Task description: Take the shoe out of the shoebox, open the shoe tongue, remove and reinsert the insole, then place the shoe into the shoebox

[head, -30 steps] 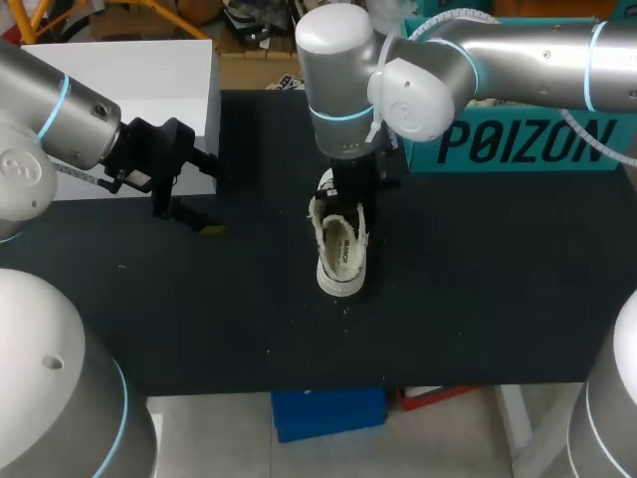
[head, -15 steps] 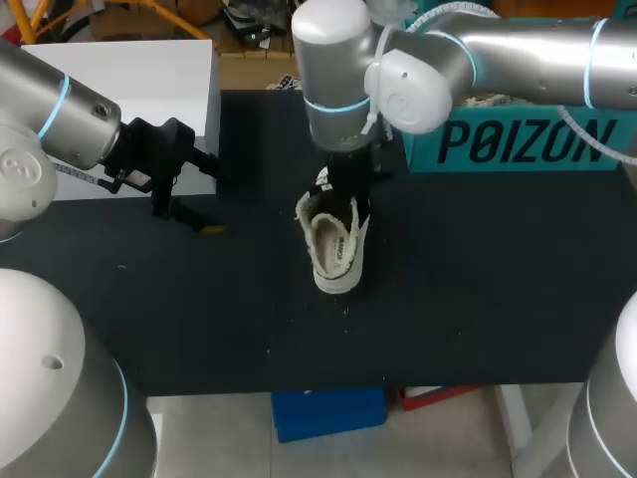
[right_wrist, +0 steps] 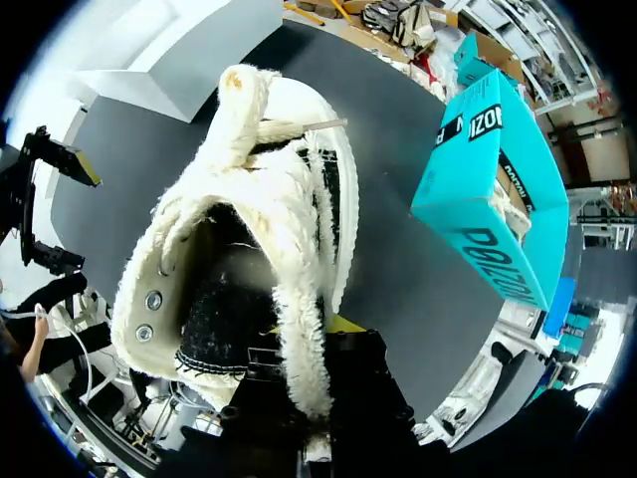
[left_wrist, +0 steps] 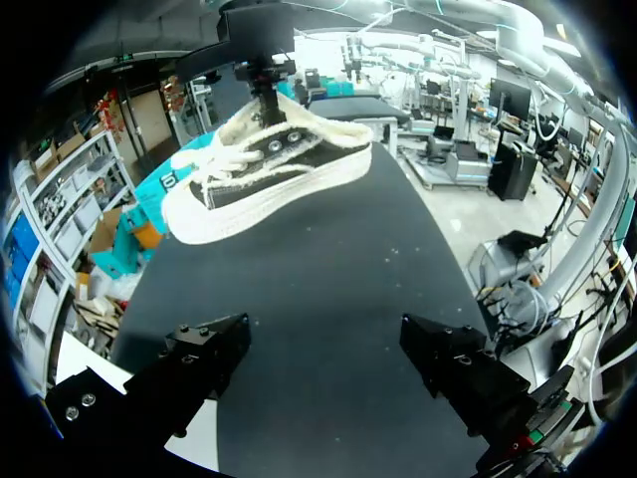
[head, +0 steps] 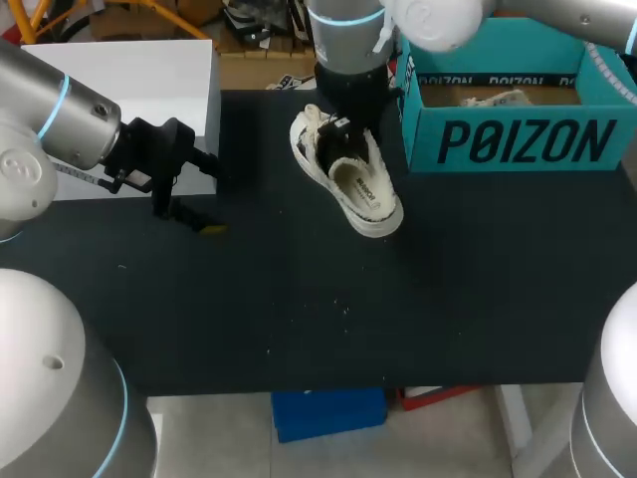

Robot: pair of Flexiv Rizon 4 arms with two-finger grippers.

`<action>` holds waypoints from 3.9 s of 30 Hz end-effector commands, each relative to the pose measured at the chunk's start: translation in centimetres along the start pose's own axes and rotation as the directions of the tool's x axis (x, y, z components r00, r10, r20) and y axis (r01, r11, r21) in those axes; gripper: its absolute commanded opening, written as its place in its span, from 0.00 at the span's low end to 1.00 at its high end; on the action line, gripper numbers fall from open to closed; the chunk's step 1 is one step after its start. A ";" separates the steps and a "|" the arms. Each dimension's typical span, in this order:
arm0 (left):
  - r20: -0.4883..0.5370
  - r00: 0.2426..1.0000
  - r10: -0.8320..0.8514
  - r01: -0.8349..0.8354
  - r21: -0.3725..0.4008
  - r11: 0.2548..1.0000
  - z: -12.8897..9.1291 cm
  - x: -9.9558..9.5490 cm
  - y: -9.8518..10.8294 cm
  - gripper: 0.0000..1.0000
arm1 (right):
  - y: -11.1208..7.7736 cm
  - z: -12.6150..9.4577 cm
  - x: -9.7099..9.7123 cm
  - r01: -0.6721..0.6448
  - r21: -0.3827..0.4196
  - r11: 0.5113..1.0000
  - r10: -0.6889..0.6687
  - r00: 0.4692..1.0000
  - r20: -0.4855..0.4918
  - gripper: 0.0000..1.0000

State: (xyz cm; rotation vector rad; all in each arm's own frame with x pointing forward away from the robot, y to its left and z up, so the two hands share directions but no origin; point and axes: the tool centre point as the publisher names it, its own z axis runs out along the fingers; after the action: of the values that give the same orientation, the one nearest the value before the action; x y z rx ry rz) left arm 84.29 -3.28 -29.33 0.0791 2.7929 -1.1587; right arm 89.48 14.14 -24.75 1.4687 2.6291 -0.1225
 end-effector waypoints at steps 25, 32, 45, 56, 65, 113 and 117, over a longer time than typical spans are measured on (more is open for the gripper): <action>0.004 1.000 0.001 -0.001 -0.001 1.000 0.1 0.1 0.0 1.00 | 0.6 -10.0 -6.6 0.601 -0.064 0.797 -0.599 0.799 0.052 0.00; 0.004 1.000 0.001 -0.001 -0.001 1.000 0.1 0.1 0.0 1.00 | 0.7 -10.1 -7.0 0.591 -0.080 0.802 -0.587 0.806 0.073 0.00; 0.004 1.000 0.001 -0.001 -0.001 1.000 0.1 0.1 0.0 1.00 | 3.5 -8.9 -14.9 0.618 -0.042 0.785 -0.612 0.784 0.105 0.00; 0.004 1.000 0.001 -0.001 -0.001 1.000 0.1 0.1 0.0 1.00 | 8.4 -7.6 -23.3 0.689 -0.031 0.724 -0.686 0.724 0.071 0.00; 0.004 1.000 0.001 -0.001 -0.001 1.000 0.1 0.1 0.0 1.00 | 9.3 -6.7 -26.7 0.682 0.014 0.731 -0.682 0.730 0.050 0.00; 0.004 1.000 0.001 -0.001 -0.001 1.000 0.1 0.1 0.0 1.00 | 12.0 0.8 -41.8 0.858 -0.035 0.513 -0.858 0.513 -0.012 0.00; 0.004 1.000 0.001 -0.001 -0.001 1.000 0.1 0.1 0.0 1.00 | 12.8 2.2 -43.2 0.862 -0.042 0.505 -0.863 0.505 -0.028 0.00</action>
State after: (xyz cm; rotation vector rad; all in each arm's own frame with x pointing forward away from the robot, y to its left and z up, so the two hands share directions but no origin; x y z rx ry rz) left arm 84.30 -3.27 -29.33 0.0790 2.7928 -1.1586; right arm 120.32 -15.41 -19.70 -0.0306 3.0303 -0.1580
